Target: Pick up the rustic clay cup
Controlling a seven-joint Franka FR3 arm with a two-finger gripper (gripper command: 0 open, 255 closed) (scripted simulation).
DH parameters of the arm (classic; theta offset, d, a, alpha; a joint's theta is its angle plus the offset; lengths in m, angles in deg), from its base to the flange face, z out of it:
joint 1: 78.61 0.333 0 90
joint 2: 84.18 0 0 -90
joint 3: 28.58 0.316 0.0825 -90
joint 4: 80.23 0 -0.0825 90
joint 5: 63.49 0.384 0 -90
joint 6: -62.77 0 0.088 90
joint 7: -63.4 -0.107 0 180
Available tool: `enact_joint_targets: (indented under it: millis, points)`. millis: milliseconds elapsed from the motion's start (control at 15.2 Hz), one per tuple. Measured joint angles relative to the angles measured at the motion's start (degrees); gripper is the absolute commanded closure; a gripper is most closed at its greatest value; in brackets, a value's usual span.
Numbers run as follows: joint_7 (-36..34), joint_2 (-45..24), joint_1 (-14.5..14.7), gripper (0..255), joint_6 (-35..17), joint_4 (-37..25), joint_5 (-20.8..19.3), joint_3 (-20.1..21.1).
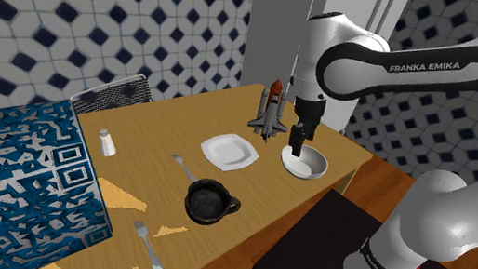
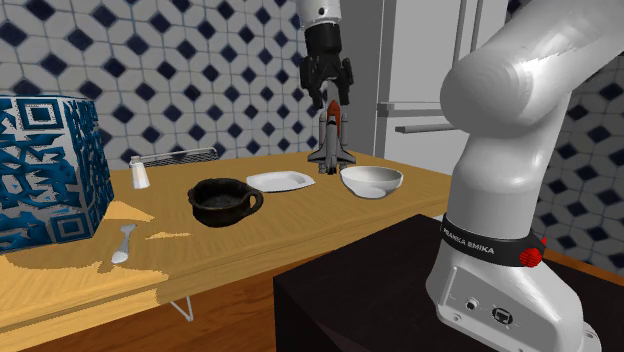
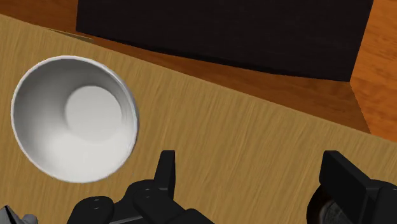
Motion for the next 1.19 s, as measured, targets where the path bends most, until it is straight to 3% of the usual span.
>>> enact_joint_targets:
  millis: [528,1188]
  points:
    - [-4.6,-13.3,2.0,0,-16.8,0.9,3.3,4.0]
    - [-11.3,-33.9,3.8,0,-33.5,-6.8,2.4,8.6]
